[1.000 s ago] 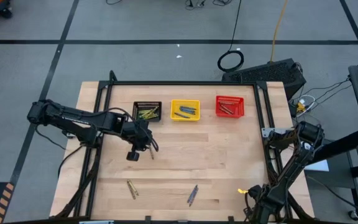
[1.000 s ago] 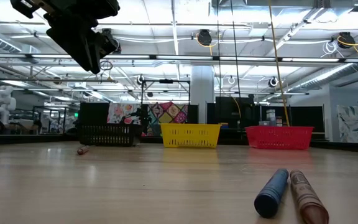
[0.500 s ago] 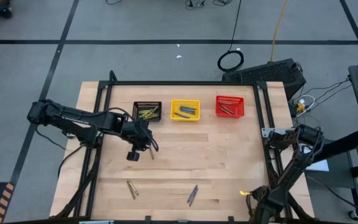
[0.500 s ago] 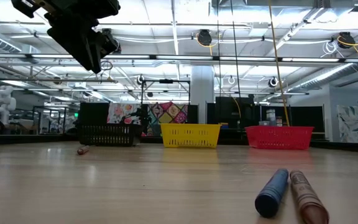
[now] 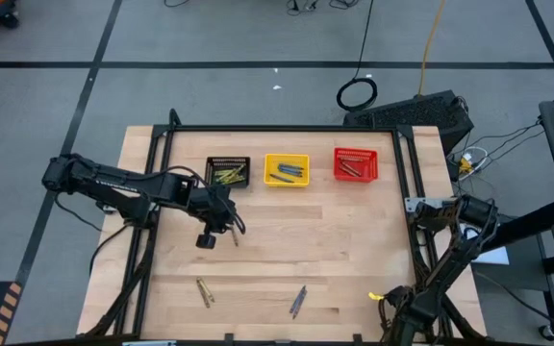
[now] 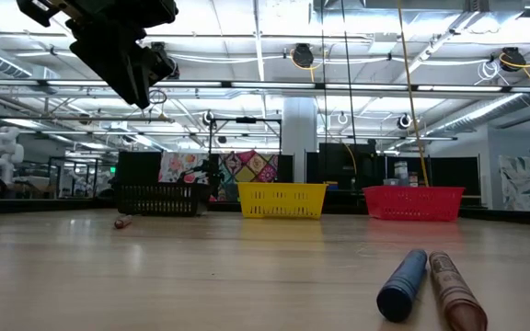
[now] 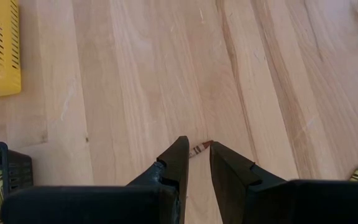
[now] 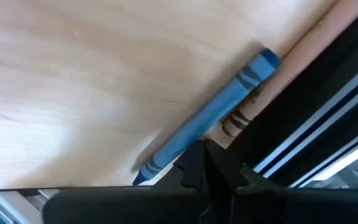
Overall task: Sort crayons
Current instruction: Put the blue crayon into the yellow bin
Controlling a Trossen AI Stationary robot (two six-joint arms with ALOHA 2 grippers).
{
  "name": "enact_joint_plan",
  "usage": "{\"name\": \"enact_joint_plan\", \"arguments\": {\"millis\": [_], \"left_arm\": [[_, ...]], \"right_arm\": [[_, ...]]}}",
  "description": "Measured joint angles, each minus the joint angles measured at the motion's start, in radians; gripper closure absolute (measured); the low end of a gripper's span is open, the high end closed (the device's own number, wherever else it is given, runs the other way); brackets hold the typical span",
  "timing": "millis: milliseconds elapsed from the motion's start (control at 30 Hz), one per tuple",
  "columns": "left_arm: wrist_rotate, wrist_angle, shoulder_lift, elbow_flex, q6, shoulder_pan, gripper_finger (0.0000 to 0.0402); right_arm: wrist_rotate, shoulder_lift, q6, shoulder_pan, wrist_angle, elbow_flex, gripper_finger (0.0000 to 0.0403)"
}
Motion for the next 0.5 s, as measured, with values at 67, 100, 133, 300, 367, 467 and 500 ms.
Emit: {"name": "enact_joint_plan", "arguments": {"millis": [67, 100, 133, 300, 367, 467, 500], "left_arm": [[0.0, 0.0, 0.0, 0.0, 0.0, 0.0, 0.0333], [0.0, 0.0, 0.0, 0.0, 0.0, 0.0, 0.0333], [0.0, 0.0, 0.0, 0.0, 0.0, 0.0, 0.0333], [0.0, 0.0, 0.0, 0.0, 0.0, 0.0, 0.0333], [0.0, 0.0, 0.0, 0.0, 0.001, 0.0, 0.0333], [0.0, 0.0, 0.0, 0.0, 0.0, 0.0, 0.0333], [0.0, 0.0, 0.0, 0.0, 0.001, 0.0, 0.0333]], "right_arm": [[-0.004, 0.006, -0.007, -0.005, 0.007, 0.0, 0.0403], [-0.003, 0.006, -0.005, -0.006, 0.006, 0.0, 0.0403], [0.0, 0.006, 0.001, -0.006, 0.006, 0.0, 0.0403], [0.036, 0.007, 0.006, -0.02, 0.008, 0.0, 0.0403], [0.04, 0.007, -0.007, -0.031, 0.003, 0.0, 0.0403], [0.051, 0.007, -0.027, -0.045, -0.015, 0.001, 0.0403], [0.053, 0.008, -0.035, -0.048, -0.017, 0.001, 0.0403]]}}
